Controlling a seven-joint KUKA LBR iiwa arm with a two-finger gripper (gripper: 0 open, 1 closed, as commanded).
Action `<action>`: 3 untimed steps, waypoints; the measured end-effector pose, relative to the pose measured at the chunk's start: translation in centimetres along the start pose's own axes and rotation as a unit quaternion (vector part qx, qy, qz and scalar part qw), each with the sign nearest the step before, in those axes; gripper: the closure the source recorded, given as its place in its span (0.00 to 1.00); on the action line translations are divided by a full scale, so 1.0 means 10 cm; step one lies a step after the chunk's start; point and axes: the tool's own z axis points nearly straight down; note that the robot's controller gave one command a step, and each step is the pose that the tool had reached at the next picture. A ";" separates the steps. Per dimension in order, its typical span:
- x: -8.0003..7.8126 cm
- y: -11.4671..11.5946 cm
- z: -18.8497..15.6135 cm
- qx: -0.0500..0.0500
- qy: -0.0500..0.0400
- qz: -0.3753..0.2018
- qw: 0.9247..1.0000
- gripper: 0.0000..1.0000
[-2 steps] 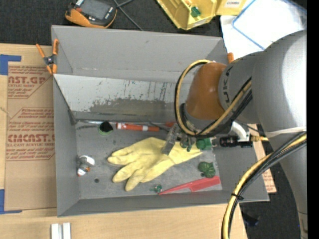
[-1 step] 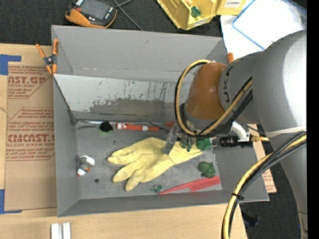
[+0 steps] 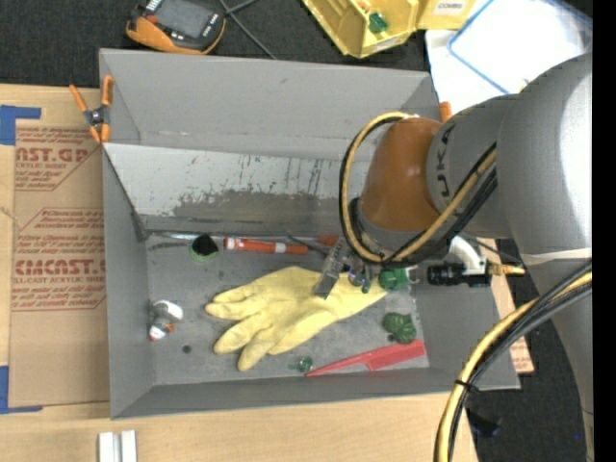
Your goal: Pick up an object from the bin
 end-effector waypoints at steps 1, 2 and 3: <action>0.03 -0.04 0.00 0.001 0.000 0.004 1.000 1.00; 0.03 -0.04 0.00 0.001 0.000 0.004 1.000 1.00; 0.03 -0.04 0.00 0.001 0.000 0.004 1.000 1.00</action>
Offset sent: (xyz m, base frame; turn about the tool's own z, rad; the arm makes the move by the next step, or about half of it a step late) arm 0.0000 0.0000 0.0000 0.0000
